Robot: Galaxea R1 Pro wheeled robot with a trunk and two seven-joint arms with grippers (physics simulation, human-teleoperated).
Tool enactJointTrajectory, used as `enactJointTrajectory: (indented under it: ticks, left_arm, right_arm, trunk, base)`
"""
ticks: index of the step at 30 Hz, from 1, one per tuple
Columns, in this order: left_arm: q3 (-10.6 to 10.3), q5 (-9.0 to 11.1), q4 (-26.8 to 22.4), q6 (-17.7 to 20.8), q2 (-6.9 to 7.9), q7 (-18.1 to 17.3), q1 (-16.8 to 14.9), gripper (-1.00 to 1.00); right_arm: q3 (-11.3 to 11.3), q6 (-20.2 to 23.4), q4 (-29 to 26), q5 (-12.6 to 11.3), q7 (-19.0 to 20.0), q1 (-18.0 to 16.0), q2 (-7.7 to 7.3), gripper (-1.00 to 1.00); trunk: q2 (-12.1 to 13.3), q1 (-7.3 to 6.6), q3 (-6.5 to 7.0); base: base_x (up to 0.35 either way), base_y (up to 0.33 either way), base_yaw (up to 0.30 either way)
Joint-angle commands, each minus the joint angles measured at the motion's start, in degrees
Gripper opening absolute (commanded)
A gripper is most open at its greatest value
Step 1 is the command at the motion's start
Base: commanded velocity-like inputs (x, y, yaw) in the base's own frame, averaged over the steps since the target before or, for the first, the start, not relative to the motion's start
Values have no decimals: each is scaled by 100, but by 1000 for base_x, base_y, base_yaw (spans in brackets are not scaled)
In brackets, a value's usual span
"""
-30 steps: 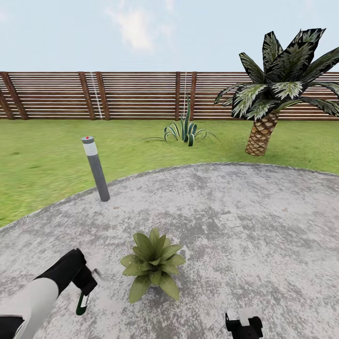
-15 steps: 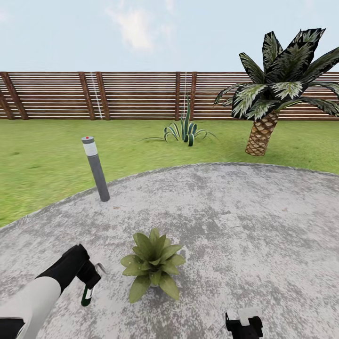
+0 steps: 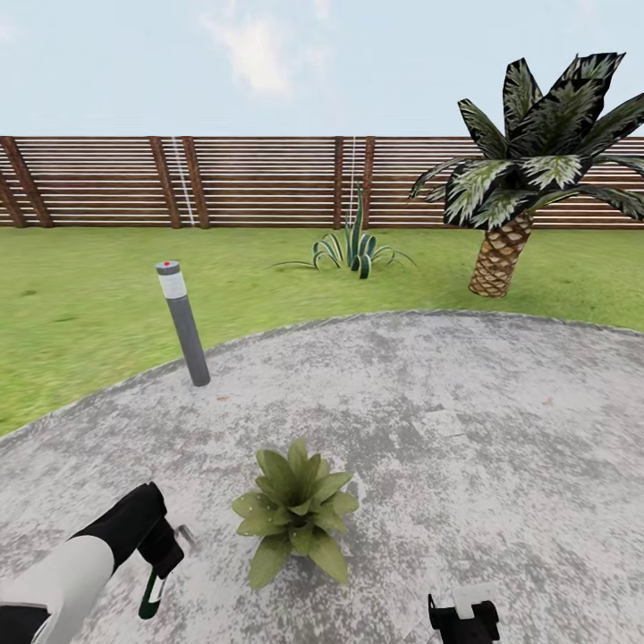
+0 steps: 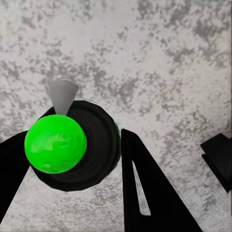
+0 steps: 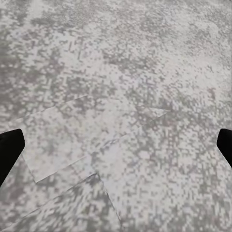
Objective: Pick up the pesticide atomizer in the garden and spray insectifuge to fully cover both potted plants in the garden.
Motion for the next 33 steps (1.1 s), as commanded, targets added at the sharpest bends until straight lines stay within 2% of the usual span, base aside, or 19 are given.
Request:
enactJointTrajectory:
  ticks: [1,5,6,9,12,16,18,23,24,27,28,30,33]
  left_arm:
    - [-23,-13,-4,18,-1,-31,-1,-100]
    - [-21,-20,80,4,-135,-25,110,-100]
    - [-29,-23,81,-3,-141,-25,164,-100]
    - [-231,-29,94,-171,-98,-25,329,-100]
    - [-279,-23,45,-322,-124,-25,355,-100]
    - [-265,-9,-261,-306,-209,-57,303,-100]
    - [-270,-19,-521,-271,-232,-220,269,-100]
    - [-295,-44,-656,-262,-166,-548,92,-100]
    - [-295,-151,-649,-261,-118,-564,74,-100]
    - [-273,-857,-591,-276,-6,-592,101,-100]
    - [-268,-966,-580,-290,20,-594,115,-100]
    - [-256,-1034,-569,-311,116,-599,126,-100]
    - [-233,-1027,-569,-328,281,-604,125,-100]
  right_arm:
    - [-34,-16,4,62,-24,-4,4,100]
    - [-33,-16,4,62,-24,-4,5,100]
    - [-32,-16,4,62,-24,-4,5,100]
    - [-32,-16,4,63,-24,-4,5,100]
    - [-32,-16,4,63,-24,-4,5,100]
    - [-32,-16,7,64,-24,-4,5,100]
    - [-32,-16,7,64,-24,-4,5,100]
    - [-32,-16,9,64,-24,-4,5,100]
    - [-33,-16,9,64,-24,-4,5,100]
    - [-33,-16,11,64,-24,-4,4,100]
    - [-32,-16,11,64,-24,-4,5,100]
    - [-32,-16,10,64,-24,-4,3,100]
    - [-34,-16,9,64,-24,-4,-2,100]
  trunk:
    - [-2,-1,-5]
    - [-2,-1,-5]
    - [-2,-1,-5]
    - [-2,-1,-5]
    - [-2,-1,-5]
    - [-2,-1,-5]
    - [-2,-1,-5]
    - [-2,-1,-5]
    - [-2,-1,-5]
    - [-2,-1,-5]
    - [-2,-1,-5]
    - [-2,-1,-5]
    - [-2,-1,-5]
  base:
    - [14,12,0]
    - [3,2,0]
    - [0,0,0]
    - [0,0,0]
    - [0,0,0]
    - [0,0,0]
    - [0,0,0]
    - [0,0,0]
    - [0,0,0]
    - [0,0,0]
    - [0,0,0]
    - [0,0,0]
    - [0,0,0]
